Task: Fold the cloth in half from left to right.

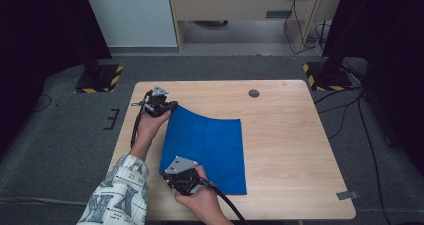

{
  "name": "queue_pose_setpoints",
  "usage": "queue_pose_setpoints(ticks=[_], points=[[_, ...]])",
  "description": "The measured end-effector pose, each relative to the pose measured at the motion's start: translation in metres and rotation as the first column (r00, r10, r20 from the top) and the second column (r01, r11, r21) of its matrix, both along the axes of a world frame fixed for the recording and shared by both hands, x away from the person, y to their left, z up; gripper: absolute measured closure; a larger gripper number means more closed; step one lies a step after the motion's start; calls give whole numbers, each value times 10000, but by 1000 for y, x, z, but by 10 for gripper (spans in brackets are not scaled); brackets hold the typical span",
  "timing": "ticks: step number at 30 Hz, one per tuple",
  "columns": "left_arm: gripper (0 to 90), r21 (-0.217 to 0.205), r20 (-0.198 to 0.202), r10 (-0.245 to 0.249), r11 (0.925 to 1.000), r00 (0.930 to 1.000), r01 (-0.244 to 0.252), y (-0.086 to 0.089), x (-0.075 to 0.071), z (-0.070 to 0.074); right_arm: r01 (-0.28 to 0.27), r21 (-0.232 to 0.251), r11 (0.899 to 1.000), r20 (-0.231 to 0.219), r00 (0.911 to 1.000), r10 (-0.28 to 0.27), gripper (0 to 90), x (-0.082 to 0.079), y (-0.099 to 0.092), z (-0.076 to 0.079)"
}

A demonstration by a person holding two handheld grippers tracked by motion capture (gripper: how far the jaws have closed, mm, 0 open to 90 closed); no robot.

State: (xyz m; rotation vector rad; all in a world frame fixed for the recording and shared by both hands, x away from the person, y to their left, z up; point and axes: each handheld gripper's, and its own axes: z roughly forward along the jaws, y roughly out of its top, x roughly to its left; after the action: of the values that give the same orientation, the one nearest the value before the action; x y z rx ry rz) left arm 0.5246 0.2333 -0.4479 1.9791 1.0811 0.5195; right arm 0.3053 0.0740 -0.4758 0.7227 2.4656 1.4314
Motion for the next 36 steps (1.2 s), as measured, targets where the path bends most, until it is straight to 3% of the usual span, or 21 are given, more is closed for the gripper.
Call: queue_pose_setpoints(ticks=[4,10,15,23,36], points=[[880,-107,-21,-15,9999,10000,14,-8,1,4,134,95,9999,22,9999,-134,874,2,-5,2],[880,-150,-54,-189,9997,9998,188,-36,5,5,497,259,9984,-64,9987,-496,874,4,-30,4],[880,-280,-154,-445,9986,9989,440,-64,9,-2,719,201,9972,-43,9974,-718,874,1,-58,1],[879,-204,-321,-904,9957,9954,898,-96,11,-11,789,-4,9969,11,9969,-789,874,-4,-79,-4],[878,-327,-432,-1131,9932,9926,1118,-119,11,-19,959,-260,9950,-97,9953,-962,874,-9,-100,-11]])
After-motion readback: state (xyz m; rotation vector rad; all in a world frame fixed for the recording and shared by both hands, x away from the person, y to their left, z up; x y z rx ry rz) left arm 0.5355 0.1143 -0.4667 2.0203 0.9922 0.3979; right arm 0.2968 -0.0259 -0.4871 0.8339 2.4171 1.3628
